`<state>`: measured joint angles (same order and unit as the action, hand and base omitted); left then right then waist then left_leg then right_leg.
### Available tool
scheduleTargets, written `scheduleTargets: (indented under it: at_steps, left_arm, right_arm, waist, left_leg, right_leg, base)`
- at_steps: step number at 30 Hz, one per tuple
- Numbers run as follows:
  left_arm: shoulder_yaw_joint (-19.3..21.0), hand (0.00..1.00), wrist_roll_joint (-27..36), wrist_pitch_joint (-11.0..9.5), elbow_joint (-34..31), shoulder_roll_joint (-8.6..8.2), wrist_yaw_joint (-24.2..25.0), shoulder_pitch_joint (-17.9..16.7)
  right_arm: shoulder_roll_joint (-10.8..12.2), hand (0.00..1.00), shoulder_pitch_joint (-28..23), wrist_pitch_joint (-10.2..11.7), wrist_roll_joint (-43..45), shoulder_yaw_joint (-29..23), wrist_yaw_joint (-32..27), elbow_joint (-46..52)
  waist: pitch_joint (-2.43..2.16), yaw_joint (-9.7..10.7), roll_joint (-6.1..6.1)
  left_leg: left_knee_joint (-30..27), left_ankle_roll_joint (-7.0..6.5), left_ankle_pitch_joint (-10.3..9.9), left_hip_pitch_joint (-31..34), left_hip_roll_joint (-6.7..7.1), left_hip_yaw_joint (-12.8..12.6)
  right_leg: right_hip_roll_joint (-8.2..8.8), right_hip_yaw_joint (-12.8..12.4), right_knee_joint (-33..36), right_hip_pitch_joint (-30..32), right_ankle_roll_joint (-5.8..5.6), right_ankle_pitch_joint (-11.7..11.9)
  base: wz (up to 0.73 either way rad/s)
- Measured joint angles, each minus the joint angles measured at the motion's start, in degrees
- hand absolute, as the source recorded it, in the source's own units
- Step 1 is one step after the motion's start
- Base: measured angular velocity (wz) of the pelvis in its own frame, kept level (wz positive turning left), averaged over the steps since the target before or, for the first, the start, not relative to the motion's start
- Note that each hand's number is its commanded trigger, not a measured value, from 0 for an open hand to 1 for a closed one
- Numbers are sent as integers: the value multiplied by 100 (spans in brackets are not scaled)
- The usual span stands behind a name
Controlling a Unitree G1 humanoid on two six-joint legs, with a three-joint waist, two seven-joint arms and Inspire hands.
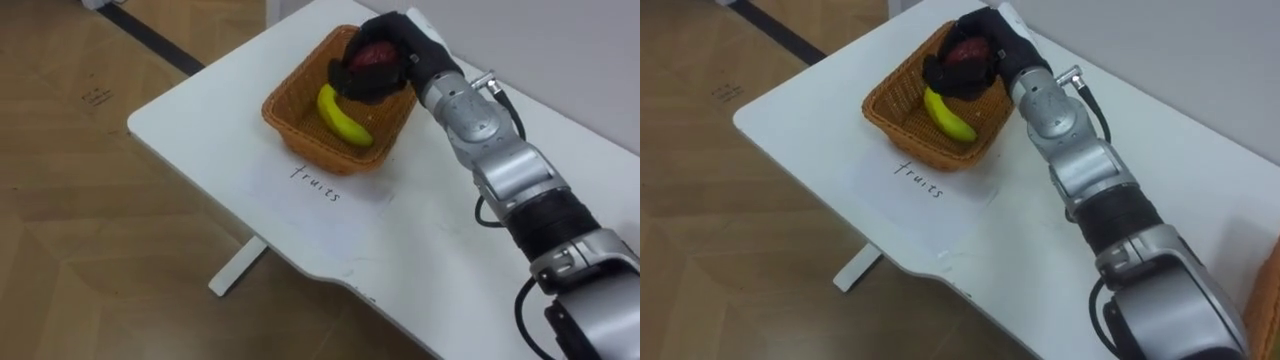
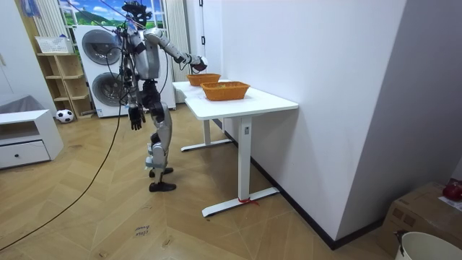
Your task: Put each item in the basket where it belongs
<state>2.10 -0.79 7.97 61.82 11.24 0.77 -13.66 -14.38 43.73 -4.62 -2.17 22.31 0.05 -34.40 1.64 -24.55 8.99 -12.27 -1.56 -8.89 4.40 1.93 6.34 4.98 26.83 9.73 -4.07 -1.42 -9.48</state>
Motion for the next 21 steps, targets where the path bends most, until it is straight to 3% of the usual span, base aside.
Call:
scheduleTargets:
  at_steps: [17,19,20,21]
  left_arm:
    - [-6,0,-148,-2,-57,102,-29,-32]
    - [-6,0,-197,-3,-67,102,-28,-32]
    - [-7,0,-217,-2,-71,102,-28,-32]
    - [-7,0,-224,-2,-81,102,-28,-33]
  right_arm:
    - [-7,100,-1,-47,-4,150,-28,-203]
    - [-7,62,-1,-47,-4,150,-28,-258]
    - [-7,28,-1,-46,-3,150,-28,-280]
    - [-7,6,-1,-47,-2,150,-28,-321]
  waist:
    - [-10,-92,74]
    - [-10,-94,83]
    - [-10,-94,87]
    - [-8,-95,98]
  left_leg:
    - [-43,0,1,15,9,12]
    - [-39,0,1,15,9,12]
    - [-39,0,1,15,9,11]
    - [-40,0,1,16,9,11]
  right_leg:
    - [0,4,1,21,0,0]
    - [0,3,1,21,0,0]
    - [0,2,1,21,0,0]
    - [-1,2,1,21,0,0]
  base:
    - [0]
    - [0]
    - [0]
    - [0]
